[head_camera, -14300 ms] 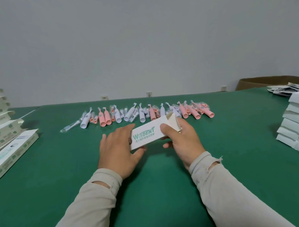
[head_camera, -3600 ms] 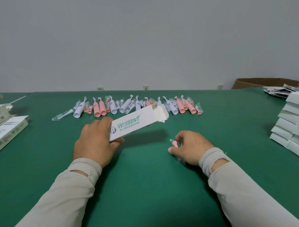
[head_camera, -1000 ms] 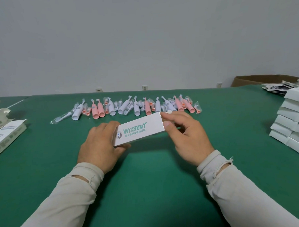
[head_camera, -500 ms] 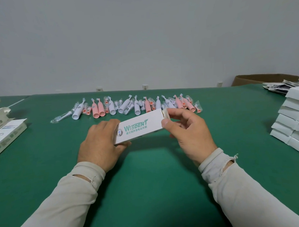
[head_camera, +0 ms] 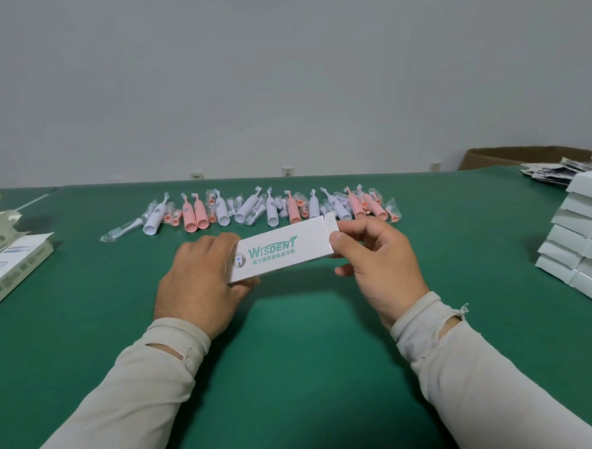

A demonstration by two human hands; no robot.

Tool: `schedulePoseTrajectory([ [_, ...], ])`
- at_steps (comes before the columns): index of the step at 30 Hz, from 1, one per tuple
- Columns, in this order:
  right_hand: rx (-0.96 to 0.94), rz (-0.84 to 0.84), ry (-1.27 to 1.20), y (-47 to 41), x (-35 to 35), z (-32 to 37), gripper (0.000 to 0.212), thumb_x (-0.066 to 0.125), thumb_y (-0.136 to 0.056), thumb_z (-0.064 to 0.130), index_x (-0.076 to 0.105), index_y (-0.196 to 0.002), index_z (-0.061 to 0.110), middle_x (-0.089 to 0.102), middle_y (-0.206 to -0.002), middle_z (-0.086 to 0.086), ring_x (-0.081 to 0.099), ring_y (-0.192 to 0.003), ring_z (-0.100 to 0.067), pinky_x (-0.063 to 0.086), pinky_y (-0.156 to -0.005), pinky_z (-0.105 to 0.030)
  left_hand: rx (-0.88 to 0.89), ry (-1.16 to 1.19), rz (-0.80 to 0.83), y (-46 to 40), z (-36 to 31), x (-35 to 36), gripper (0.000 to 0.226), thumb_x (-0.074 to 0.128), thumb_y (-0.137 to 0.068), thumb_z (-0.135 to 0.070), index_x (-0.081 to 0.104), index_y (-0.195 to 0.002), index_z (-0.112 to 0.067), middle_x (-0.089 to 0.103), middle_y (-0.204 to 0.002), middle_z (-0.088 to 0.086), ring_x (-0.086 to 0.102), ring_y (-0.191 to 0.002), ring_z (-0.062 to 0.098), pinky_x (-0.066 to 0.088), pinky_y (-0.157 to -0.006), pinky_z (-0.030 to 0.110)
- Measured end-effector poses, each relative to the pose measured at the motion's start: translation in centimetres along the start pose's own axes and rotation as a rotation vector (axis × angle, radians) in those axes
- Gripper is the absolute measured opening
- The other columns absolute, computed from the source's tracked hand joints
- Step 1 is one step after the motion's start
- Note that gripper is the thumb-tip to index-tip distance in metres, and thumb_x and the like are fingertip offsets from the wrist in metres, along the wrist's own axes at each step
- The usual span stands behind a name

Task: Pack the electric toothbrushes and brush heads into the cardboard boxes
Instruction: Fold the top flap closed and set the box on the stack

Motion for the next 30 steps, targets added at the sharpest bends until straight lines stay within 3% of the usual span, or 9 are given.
schedulePoseTrajectory([
  [7,0.094,-0.051,-0.018,0.0,-0.4,-0.5,0.004,0.073,-0.086,0.012,0.074,-0.085,0.015,0.073,-0.076,0.002,0.070,-0.072,-0.011,0.052,-0.055,-0.022,0.027,-0.044,-0.016,0.1,-0.4,-0.2,0.053,0.076,-0.077,-0.053,0.050,-0.118,-0.033,0.058,-0.113,-0.008,0.047,-0.106,0.021,0.035,-0.067,0.033],
  [13,0.152,-0.068,0.011,-0.1,-0.5,-0.6,0.014,0.074,-0.084,0.011,0.070,-0.072,0.017,0.074,-0.079,0.004,0.069,-0.069,-0.009,0.051,-0.054,-0.022,0.042,-0.060,-0.025,0.1,-0.6,-0.3,0.051,0.077,-0.077,-0.052,0.051,-0.117,-0.033,0.058,-0.112,-0.008,0.047,-0.106,0.022,0.034,-0.067,0.033],
  [18,0.007,-0.038,0.166,0.5,0.2,-0.3,0.014,0.073,-0.088,0.025,0.070,-0.074,0.023,0.073,-0.081,0.011,0.068,-0.074,-0.018,0.058,-0.066,-0.036,0.054,-0.077,-0.015,0.1,-0.9,-0.3,0.054,0.073,-0.078,-0.056,0.049,-0.120,-0.033,0.058,-0.114,-0.007,0.046,-0.105,0.021,0.035,-0.066,0.033],
  [20,-0.017,-0.045,0.194,0.6,0.5,-0.4,0.009,0.073,-0.089,0.022,0.067,-0.083,0.027,0.073,-0.088,0.018,0.071,-0.074,-0.016,0.062,-0.071,-0.042,0.067,-0.021,0.020,0.2,-1.1,0.0,0.067,0.073,-0.077,-0.057,0.045,-0.134,-0.034,0.055,-0.125,-0.007,0.046,-0.112,0.021,0.044,-0.074,0.036],
  [22,0.040,-0.137,0.162,0.4,0.1,-0.7,0.010,0.071,-0.090,0.017,0.066,-0.088,0.026,0.071,-0.085,0.021,0.069,-0.065,-0.006,0.063,-0.071,-0.044,0.100,0.109,0.091,0.5,-1.5,0.6,0.082,0.077,-0.077,-0.050,0.039,-0.146,-0.029,0.049,-0.137,-0.004,0.045,-0.123,0.022,0.043,-0.096,0.039],
  [25,0.154,-0.284,0.139,-0.4,-1.7,-0.9,0.005,0.068,-0.091,0.017,0.067,-0.093,0.022,0.068,-0.089,0.013,0.068,-0.068,-0.004,0.061,-0.079,-0.047,0.155,0.292,0.147,0.9,-2.2,1.5,0.072,0.078,-0.080,-0.023,0.047,-0.144,-0.019,0.050,-0.135,0.001,0.046,-0.123,0.018,0.031,-0.103,0.023],
  [26,0.171,-0.278,0.249,-0.8,-2.4,-0.7,0.006,0.067,-0.092,0.020,0.067,-0.097,0.022,0.067,-0.095,0.010,0.068,-0.079,-0.007,0.058,-0.087,-0.047,0.169,0.319,0.146,1.0,-2.3,1.7,0.067,0.077,-0.079,-0.017,0.051,-0.141,-0.018,0.052,-0.131,0.000,0.047,-0.118,0.013,0.031,-0.100,0.021],
  [28,0.133,-0.184,0.731,-0.8,-3.4,0.2,0.024,0.063,-0.093,0.026,0.062,-0.117,0.024,0.062,-0.120,0.006,0.058,-0.111,-0.017,0.047,-0.102,-0.041,0.152,0.385,0.159,1.1,-2.3,2.0,0.060,0.080,-0.078,-0.017,0.055,-0.132,-0.021,0.056,-0.123,-0.005,0.051,-0.107,0.006,0.038,-0.095,0.022],
  [30,-0.105,-0.023,1.051,-0.2,-2.9,1.6,0.048,0.060,-0.091,0.025,0.050,-0.138,0.025,0.049,-0.140,0.002,0.042,-0.128,-0.021,0.038,-0.110,-0.040,0.093,0.479,0.186,1.1,-2.4,2.0,0.055,0.085,-0.075,-0.022,0.054,-0.120,-0.029,0.059,-0.113,-0.013,0.057,-0.099,-0.002,0.043,-0.084,0.015],
])
Point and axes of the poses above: each hand's wrist, its own y-axis away from the middle knuckle, its own x-axis out of the palm, z = x × y, the point moved 3 cm from there along -y, towards the middle knuckle
